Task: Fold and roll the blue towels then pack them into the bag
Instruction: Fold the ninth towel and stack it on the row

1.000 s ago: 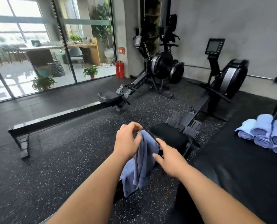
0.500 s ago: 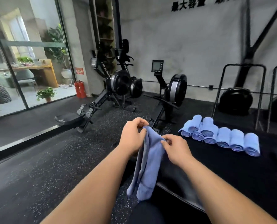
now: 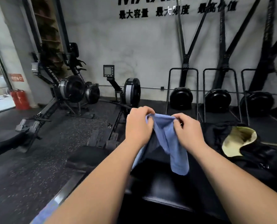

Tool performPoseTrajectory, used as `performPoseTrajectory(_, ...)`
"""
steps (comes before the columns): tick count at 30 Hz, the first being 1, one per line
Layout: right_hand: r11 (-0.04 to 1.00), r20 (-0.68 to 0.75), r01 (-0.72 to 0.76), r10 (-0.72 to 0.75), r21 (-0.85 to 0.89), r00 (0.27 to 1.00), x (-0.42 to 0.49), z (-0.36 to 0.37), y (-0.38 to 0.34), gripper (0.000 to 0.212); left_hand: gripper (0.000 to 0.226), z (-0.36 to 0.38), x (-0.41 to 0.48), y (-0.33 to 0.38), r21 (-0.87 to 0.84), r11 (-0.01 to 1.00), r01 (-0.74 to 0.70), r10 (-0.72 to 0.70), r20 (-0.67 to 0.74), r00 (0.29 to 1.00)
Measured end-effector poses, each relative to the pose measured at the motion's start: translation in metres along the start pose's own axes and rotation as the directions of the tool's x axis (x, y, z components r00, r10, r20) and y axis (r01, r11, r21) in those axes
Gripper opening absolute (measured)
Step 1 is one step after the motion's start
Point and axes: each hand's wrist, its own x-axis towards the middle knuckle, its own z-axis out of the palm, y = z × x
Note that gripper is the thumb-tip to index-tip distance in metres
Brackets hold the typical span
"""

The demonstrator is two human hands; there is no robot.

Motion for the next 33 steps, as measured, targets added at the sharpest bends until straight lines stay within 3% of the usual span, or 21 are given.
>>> performPoseTrajectory(2, 0.971, 0.152, -0.085, 0.120, -0.222, 0.981, -0.026, 0.004, 0.044, 0.021, 0.025, 0.035, -0.040, -0.006, 0.075, 0.997, 0.017, -0.033, 0.211, 0.977)
performPoseTrajectory(3, 0.929, 0.279, -0.112, 0.218, -0.352, 0.935, -0.043, 0.008, 0.070, 0.020, 0.029, 0.054, -0.067, -0.012, 0.131, 0.991, 0.021, -0.068, 0.365, 0.928)
performPoseTrajectory(5, 0.844, 0.498, -0.083, 0.389, -0.530, 0.775, -0.079, 0.019, 0.117, 0.015, 0.035, 0.085, -0.116, -0.026, 0.220, 0.976, -0.001, -0.143, 0.636, 0.758)
performPoseTrajectory(7, 0.830, 0.591, -0.063, 0.445, -0.554, 0.673, -0.109, 0.024, 0.139, 0.017, 0.033, 0.102, -0.151, -0.036, 0.260, 0.965, -0.043, -0.165, 0.725, 0.668)
performPoseTrajectory(9, 0.835, 0.577, -0.066, 0.432, -0.546, 0.693, -0.119, 0.024, 0.143, 0.027, 0.033, 0.110, -0.165, -0.038, 0.253, 0.967, -0.027, -0.163, 0.699, 0.697)
performPoseTrajectory(12, 0.799, 0.512, 0.034, 0.352, -0.601, 0.783, -0.113, 0.025, 0.137, 0.045, 0.028, 0.114, -0.167, -0.038, 0.276, 0.961, -0.023, -0.158, 0.614, 0.774)
performPoseTrajectory(15, 0.867, 0.421, 0.059, 0.181, -0.495, 0.889, -0.104, 0.039, 0.140, 0.034, 0.027, 0.118, -0.170, -0.049, 0.350, 0.936, -0.047, -0.162, 0.545, 0.823)
performPoseTrajectory(17, 0.904, 0.493, 0.122, 0.107, -0.410, 0.864, -0.105, 0.052, 0.148, 0.047, 0.035, 0.120, -0.175, -0.058, 0.362, 0.931, -0.049, -0.162, 0.529, 0.833)
performPoseTrajectory(19, 0.867, 0.559, 0.191, 0.116, -0.460, 0.821, -0.113, 0.066, 0.154, 0.049, 0.042, 0.123, -0.180, -0.067, 0.358, 0.933, -0.045, -0.165, 0.533, 0.830)
performPoseTrajectory(21, 0.790, 0.469, 0.243, 0.064, -0.563, 0.881, -0.127, 0.079, 0.157, 0.044, 0.046, 0.127, -0.179, -0.075, 0.328, 0.945, -0.009, -0.178, 0.533, 0.827)
performPoseTrajectory(24, 0.766, 0.230, 0.172, -0.032, -0.619, 0.973, -0.137, 0.097, 0.149, 0.040, 0.045, 0.131, -0.170, -0.080, 0.232, 0.972, 0.044, -0.167, 0.543, 0.823)
performPoseTrajectory(29, 0.769, 0.054, 0.020, 0.019, -0.639, 0.998, -0.105, 0.108, 0.144, 0.024, 0.039, 0.133, -0.161, -0.086, 0.130, 0.976, 0.175, -0.216, 0.469, 0.857)
performPoseTrajectory(31, 0.807, 0.082, 0.016, 0.040, -0.590, 0.996, -0.091, 0.108, 0.156, 0.007, 0.041, 0.136, -0.163, -0.089, 0.157, 0.981, 0.115, -0.176, 0.465, 0.868)
performPoseTrajectory(33, 0.839, 0.173, 0.047, 0.057, -0.541, 0.983, -0.085, 0.114, 0.170, 0.027, 0.039, 0.140, -0.167, -0.093, 0.195, 0.980, 0.041, -0.130, 0.468, 0.874)
